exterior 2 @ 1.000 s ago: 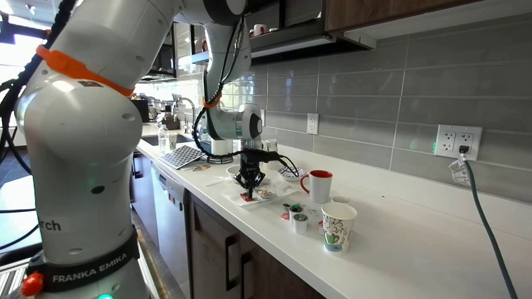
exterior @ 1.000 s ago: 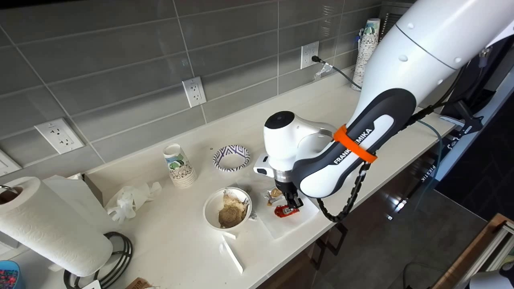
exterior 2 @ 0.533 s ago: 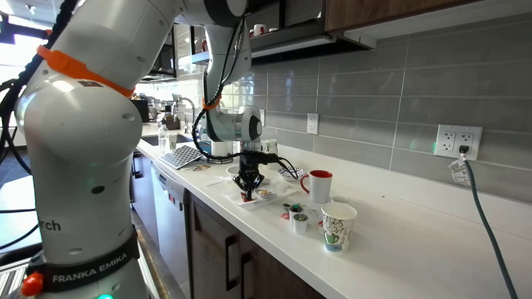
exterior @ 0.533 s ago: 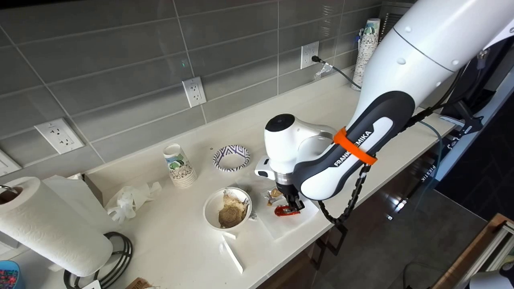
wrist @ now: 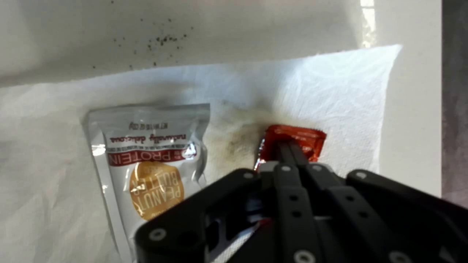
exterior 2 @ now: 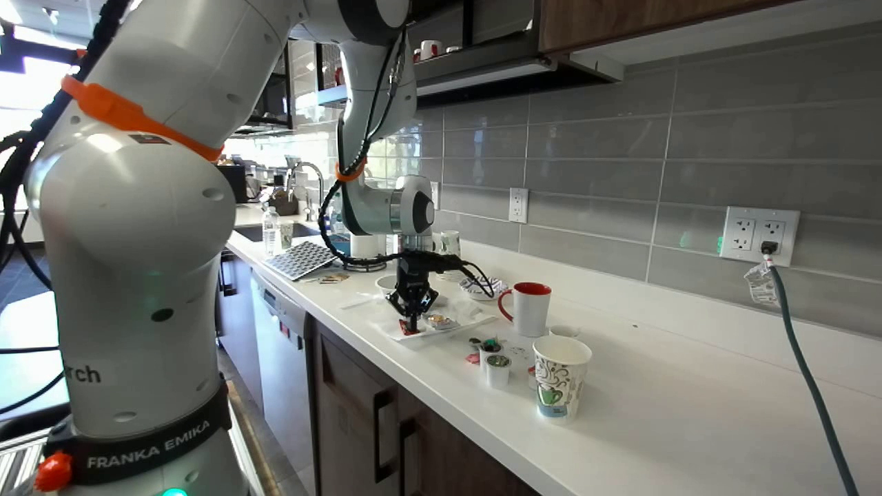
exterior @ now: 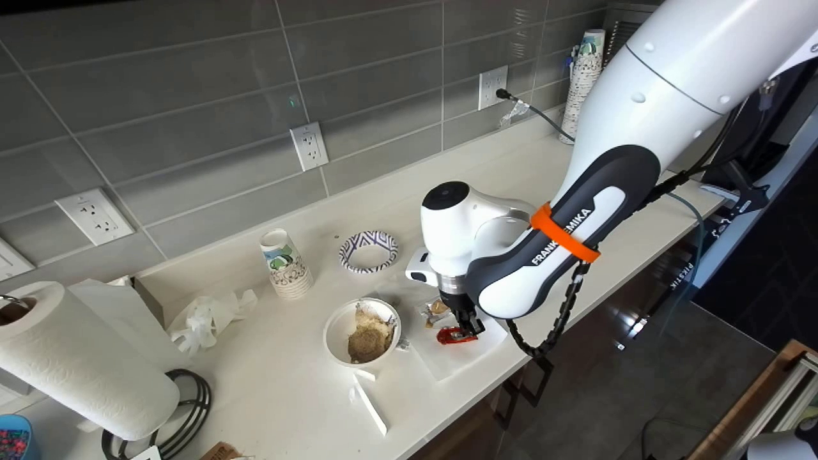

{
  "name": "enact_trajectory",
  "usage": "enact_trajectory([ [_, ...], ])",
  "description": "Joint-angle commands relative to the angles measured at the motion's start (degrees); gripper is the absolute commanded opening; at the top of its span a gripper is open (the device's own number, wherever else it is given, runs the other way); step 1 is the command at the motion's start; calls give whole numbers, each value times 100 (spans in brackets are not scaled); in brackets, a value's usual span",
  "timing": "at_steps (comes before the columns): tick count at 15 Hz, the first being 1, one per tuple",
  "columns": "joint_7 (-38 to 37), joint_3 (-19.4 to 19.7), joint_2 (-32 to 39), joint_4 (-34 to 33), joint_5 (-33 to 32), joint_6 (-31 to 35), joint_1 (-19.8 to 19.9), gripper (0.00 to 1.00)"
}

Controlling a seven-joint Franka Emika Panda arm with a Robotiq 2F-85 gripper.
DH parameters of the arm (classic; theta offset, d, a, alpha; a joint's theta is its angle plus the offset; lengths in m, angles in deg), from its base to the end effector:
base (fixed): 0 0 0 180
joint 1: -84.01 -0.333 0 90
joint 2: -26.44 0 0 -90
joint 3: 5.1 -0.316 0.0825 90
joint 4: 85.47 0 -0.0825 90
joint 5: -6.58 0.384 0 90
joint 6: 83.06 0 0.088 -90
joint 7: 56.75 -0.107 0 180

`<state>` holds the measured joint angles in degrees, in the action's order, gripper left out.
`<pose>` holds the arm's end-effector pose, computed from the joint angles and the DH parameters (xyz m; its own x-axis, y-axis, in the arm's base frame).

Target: Press down the sachet

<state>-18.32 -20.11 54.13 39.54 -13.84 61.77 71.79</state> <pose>0.4800 0.2567 0.1621 0.1400 0.9830 -0.1188 0.9891 -0.1445 -0.0299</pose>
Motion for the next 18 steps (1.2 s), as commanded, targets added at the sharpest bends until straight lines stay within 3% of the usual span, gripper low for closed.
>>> enact_trajectory([
  [1, -23, -23, -23, 104, 67, -6, 46, 0],
  [9, -21, -98, -423, 193, 271, -162, 150, 0],
  [18, -796, -248, -784, 122, 1673, -471, 266, 0],
])
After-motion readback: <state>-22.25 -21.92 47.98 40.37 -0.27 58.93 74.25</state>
